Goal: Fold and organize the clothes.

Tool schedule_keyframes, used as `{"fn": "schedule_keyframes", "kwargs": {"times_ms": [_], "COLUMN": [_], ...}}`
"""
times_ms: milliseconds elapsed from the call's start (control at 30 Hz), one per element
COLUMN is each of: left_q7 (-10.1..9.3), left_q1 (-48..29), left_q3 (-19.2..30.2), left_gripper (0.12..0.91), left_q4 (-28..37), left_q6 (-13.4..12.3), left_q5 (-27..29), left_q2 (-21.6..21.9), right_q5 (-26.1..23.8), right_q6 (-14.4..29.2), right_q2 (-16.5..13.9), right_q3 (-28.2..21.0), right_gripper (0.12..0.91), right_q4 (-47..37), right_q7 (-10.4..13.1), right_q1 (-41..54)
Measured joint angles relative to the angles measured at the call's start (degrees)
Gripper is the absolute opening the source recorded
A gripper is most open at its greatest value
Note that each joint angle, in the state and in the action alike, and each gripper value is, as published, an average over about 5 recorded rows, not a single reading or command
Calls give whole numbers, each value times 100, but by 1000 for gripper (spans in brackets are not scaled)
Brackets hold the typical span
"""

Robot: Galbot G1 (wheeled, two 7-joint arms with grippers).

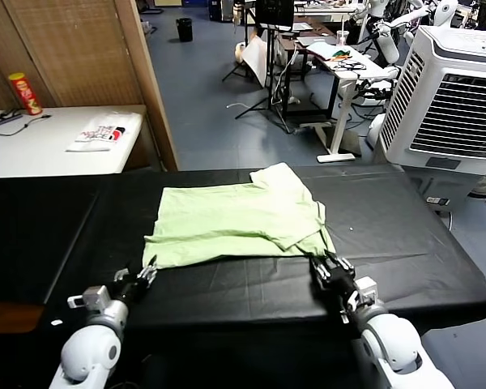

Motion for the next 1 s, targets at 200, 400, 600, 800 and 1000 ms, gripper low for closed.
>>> {"fn": "schedule_keyframes", "kwargs": {"times_ms": [200,400,600,800,1000], "left_q7": [-89,-252,-349,-401,-543], "left_q1": [115,409,1007,1793,2344], "left_q3": [66,74,-27,-202,-372], "left_gripper": [132,129,129,129,178], "left_q4": [-143,-496,-1149,-1792,-2181], "left_q6": [88,230,401,474,588], "left_q5": [373,641,685,780,719], "left_q2": [138,361,589,721,733], "right_q5": [176,225,221,221,426], "right_q6": [-449,-807,-1019,-1192,-1459], "right_q2": [-110,-302,-384,-399,-511], "right_q3": [115,292,463,563,795], "right_gripper": [123,123,123,193,509], "right_q4": [416,960,1533,1884,2258], "right_q7": [233,329,402,414,424], "right_q1": [-240,-744,-1426,-1862,-2064]}}
